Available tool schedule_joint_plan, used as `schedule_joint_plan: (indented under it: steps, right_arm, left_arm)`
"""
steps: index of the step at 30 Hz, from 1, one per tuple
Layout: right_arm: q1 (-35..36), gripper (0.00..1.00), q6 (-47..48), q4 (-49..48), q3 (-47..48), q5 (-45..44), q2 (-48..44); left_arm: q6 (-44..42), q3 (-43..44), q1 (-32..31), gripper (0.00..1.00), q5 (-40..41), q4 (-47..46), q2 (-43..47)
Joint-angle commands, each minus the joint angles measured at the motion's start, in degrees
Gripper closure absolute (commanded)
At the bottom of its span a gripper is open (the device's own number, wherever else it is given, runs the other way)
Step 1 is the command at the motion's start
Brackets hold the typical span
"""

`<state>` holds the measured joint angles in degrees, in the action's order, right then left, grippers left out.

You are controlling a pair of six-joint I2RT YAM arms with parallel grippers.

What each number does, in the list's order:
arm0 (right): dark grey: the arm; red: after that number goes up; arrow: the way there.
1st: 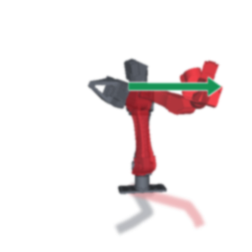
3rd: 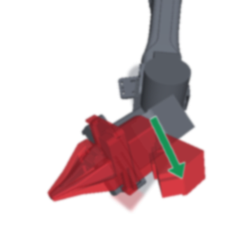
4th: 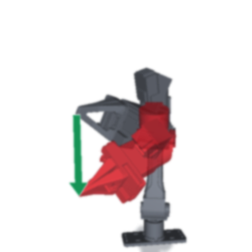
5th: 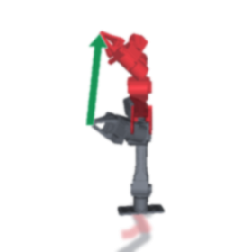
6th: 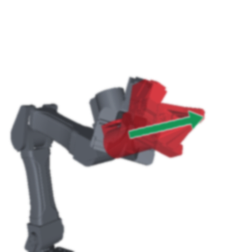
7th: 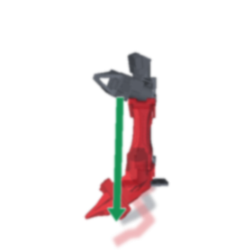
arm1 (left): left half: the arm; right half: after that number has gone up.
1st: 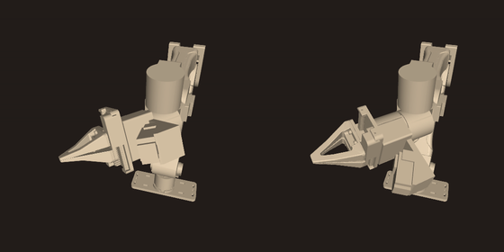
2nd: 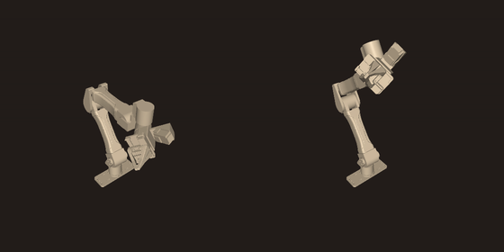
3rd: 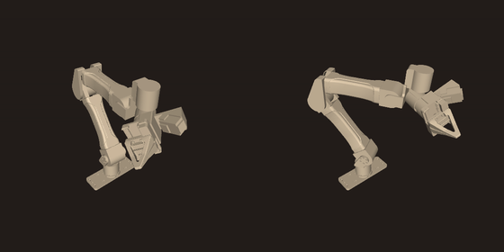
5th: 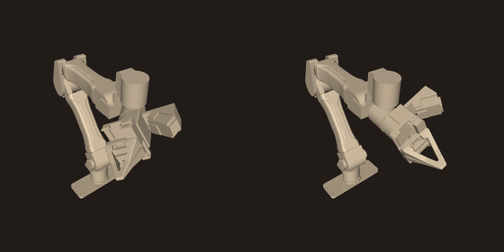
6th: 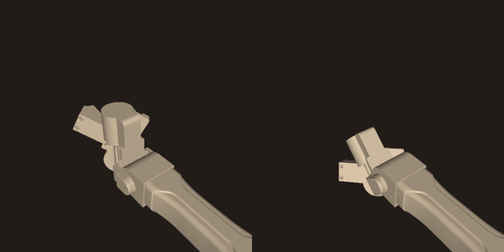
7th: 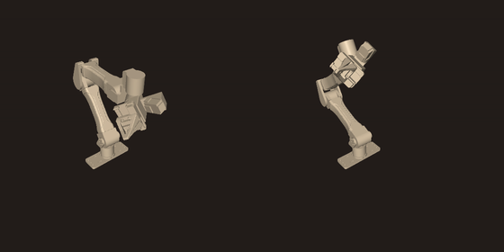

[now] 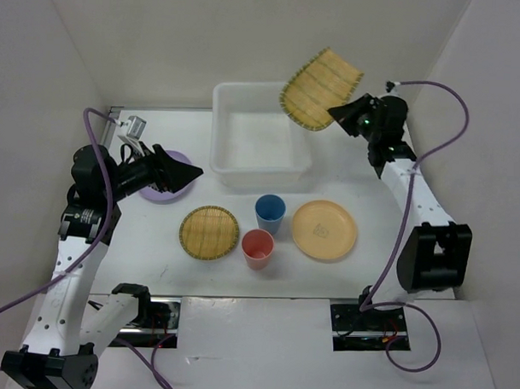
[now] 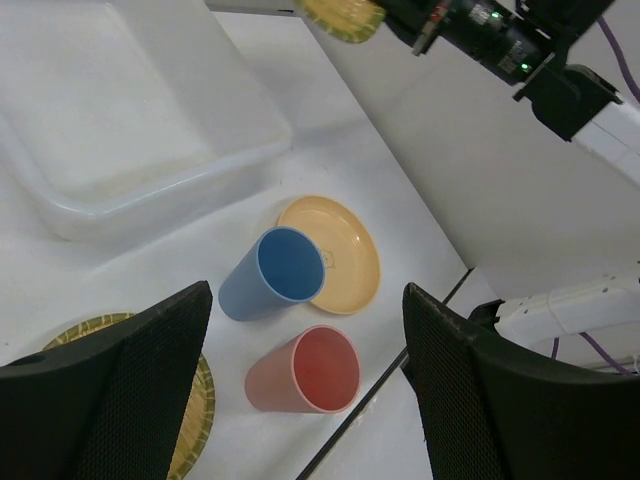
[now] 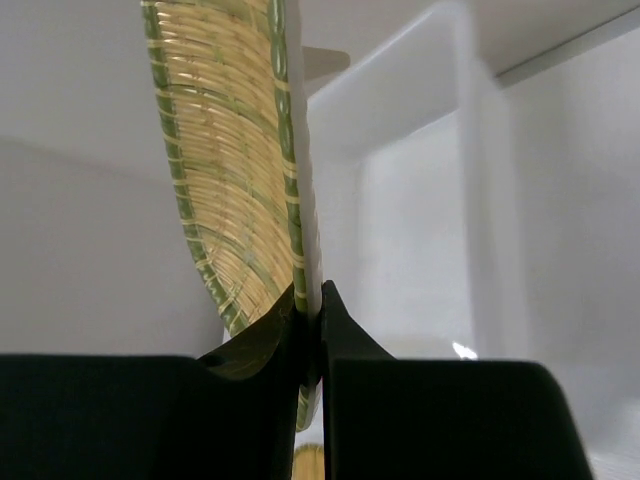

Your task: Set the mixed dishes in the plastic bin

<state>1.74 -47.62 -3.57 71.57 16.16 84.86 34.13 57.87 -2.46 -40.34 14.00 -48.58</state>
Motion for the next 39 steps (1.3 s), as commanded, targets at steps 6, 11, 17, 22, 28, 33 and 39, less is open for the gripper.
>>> schedule_joint_plan:
  steps: [6, 11, 17, 22, 28, 33, 39]
  right_arm:
    - [12.8, 1.0, 7.9, 2.2, 18.1, 3.2, 13.9]
    - [16.8, 1.0, 10.2, 6.2, 23.6, -2.9, 22.8]
    - [17.3, 1.0, 10.2, 8.0, 27.1, -3.4, 31.1]
    - [17.3, 1.0, 11.4, 12.4, 32.3, -4.8, 37.4]
    - [19.3, 1.0, 12.5, 17.5, 41.6, -9.4, 44.9]
    - [19.8, 1.0, 13.1, 20.7, 47.8, -11.0, 50.6]
    - [20.3, 0.83, 12.5, 26.1, 56.7, -12.6, 54.8]
  left_arm:
    - [-2.5, 0.3, -0.2, 0.16, -0.3, -0.6, 1.3]
    - [-2.5, 0.8, -0.2, 0.16, -0.3, -0.6, 1.3]
    - [-3.1, 1.5, -0.2, 0.16, 0.3, 0.5, 1.3]
    - [-3.1, 0.9, -0.2, 0.16, -0.3, 0.0, 1.3]
    - [-3.1, 0.4, -0.2, 0.16, -0.8, 0.0, 1.3]
    - [-2.6, -0.1, -0.2, 0.16, -0.8, 0.0, 1.8]
    - [-2.6, -0.1, -0.2, 0.14, -0.8, 0.0, 1.8]
